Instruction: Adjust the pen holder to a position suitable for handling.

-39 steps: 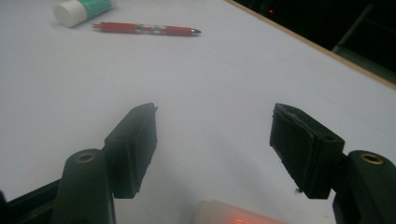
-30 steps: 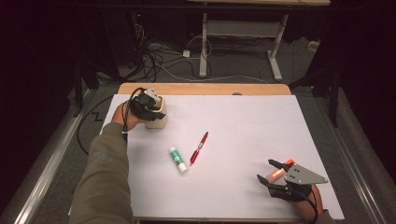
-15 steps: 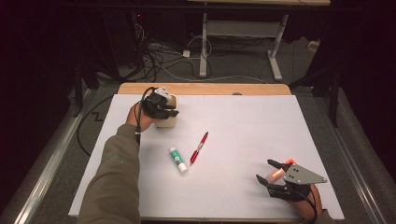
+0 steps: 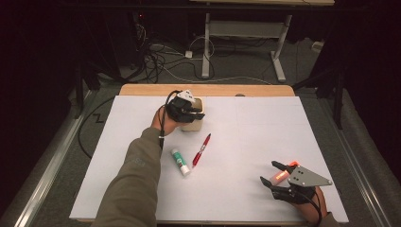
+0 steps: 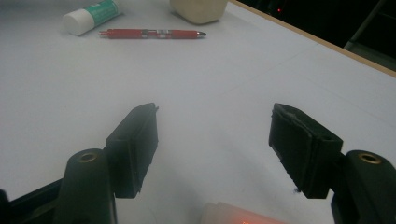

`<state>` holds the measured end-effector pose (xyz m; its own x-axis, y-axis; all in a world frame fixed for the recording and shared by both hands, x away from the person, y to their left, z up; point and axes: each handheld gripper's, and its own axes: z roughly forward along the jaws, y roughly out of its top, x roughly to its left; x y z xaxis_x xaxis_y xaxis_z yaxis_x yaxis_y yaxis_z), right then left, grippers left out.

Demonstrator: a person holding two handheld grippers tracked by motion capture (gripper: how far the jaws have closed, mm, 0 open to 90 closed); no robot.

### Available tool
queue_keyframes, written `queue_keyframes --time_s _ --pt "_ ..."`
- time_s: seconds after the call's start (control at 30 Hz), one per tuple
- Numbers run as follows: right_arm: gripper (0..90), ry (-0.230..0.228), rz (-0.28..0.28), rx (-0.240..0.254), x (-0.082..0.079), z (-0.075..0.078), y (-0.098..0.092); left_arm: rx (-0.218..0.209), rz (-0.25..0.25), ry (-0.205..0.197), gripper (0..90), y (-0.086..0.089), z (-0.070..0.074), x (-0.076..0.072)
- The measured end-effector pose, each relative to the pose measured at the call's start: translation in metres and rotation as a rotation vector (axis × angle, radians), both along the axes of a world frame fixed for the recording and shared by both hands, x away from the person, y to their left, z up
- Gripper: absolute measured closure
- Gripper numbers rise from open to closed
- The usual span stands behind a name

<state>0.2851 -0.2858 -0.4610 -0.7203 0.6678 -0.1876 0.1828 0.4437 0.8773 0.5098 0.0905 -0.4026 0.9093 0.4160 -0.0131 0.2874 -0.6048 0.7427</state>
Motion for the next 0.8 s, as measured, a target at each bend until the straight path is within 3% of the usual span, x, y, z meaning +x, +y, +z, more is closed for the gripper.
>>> queue_keyframes --time_s 0.3,0.47,0.57,0.67,0.77,0.8 --pt "32.9 -0.002 0.002 0.002 0.0 0.0 0.0 -0.048 -0.049 -0.008 73.6 -0.02 -0.003 -0.001" --pt "32.9 -0.004 0.002 0.002 -0.001 0.001 0.0 -0.074 -0.093 0.011 73.9 -0.017 -0.006 0.001" --pt "32.9 -0.003 0.001 -0.002 0.0 0.0 0.0 -0.065 -0.116 0.011 73.5 -0.015 -0.005 0.001" --pt "33.0 -0.001 0.003 -0.003 0.0 0.0 0.0 -0.061 -0.116 0.011 73.3 -0.014 -0.005 0.001" --pt "33.0 -0.006 0.003 -0.005 -0.001 0.001 0.0 -0.057 -0.084 0.001 69.1 -0.013 -0.003 -0.001" --pt "32.9 -0.008 0.002 -0.004 -0.001 0.001 -0.001 -0.041 -0.062 -0.009 60.9 -0.013 -0.001 -0.002"
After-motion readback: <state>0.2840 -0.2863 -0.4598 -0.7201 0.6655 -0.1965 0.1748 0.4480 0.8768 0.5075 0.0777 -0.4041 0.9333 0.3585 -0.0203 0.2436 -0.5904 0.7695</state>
